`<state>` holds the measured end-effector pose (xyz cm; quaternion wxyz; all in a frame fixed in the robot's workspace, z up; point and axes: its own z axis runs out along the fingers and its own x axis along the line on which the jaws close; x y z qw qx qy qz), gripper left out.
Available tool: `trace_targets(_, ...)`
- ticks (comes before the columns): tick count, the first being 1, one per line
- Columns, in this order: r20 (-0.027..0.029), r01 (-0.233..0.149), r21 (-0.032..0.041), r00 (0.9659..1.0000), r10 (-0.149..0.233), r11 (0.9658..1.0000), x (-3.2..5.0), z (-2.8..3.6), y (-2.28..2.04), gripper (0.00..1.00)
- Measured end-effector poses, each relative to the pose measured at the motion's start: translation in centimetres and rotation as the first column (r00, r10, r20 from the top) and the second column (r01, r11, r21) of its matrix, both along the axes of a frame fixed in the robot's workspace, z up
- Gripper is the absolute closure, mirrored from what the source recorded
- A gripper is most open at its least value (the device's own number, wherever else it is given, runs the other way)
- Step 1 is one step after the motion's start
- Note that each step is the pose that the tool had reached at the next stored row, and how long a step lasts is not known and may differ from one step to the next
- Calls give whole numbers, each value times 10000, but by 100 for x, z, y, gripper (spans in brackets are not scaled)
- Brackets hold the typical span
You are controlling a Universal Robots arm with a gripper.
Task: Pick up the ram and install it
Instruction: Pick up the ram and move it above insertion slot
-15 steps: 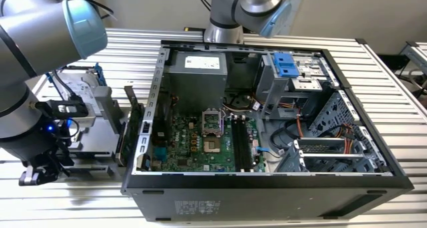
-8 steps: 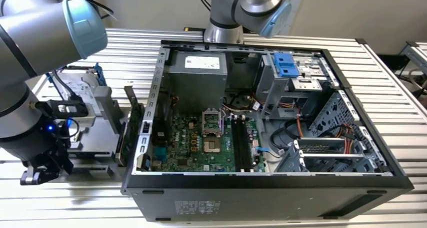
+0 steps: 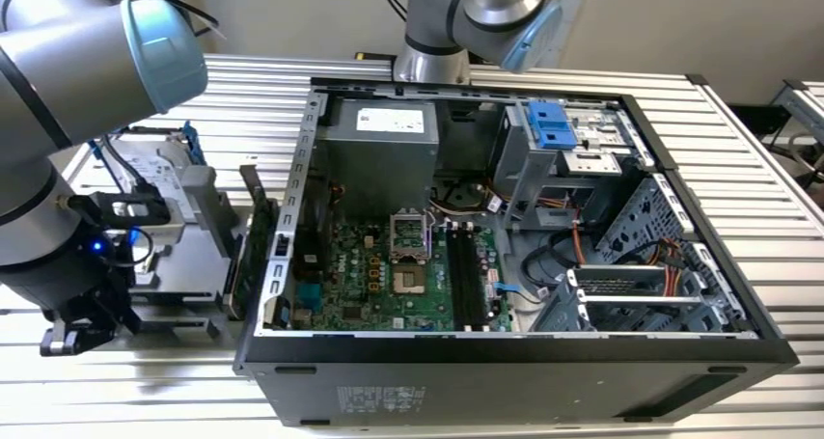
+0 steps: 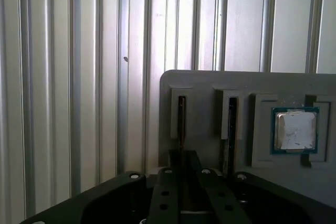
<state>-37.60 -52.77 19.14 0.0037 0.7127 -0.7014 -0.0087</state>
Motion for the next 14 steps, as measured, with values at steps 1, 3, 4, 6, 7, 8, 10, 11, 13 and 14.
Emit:
trace_targets(1, 0, 0, 0, 10000, 0, 10000, 0, 0, 0, 100)
trace_targets(3, 0, 0, 0, 10000, 0, 10000, 0, 0, 1, 100)
trace_targets(4, -1, 0, 0, 10000, 0, 10000, 0, 0, 2, 100)
trace_targets(6, 0, 0, 0, 10000, 0, 10000, 0, 0, 3, 100)
trace_targets(7, -1, 0, 0, 10000, 0, 10000, 0, 0, 3, 100)
trace_targets(8, 0, 0, -1, 10000, 0, 10000, 0, 0, 3, 100)
trace_targets(10, 0, 0, 0, 10000, 0, 10000, 0, 1, 4, 100)
trace_targets(11, -1, 0, -1, 10000, 0, 10000, 0, 6, 4, 100)
trace_targets(13, -1, 1, 0, 10000, -1, 10000, 0, 20, 4, 100)
trace_targets(14, -1, 0, -1, 10000, 0, 10000, 0, 30, 3, 100)
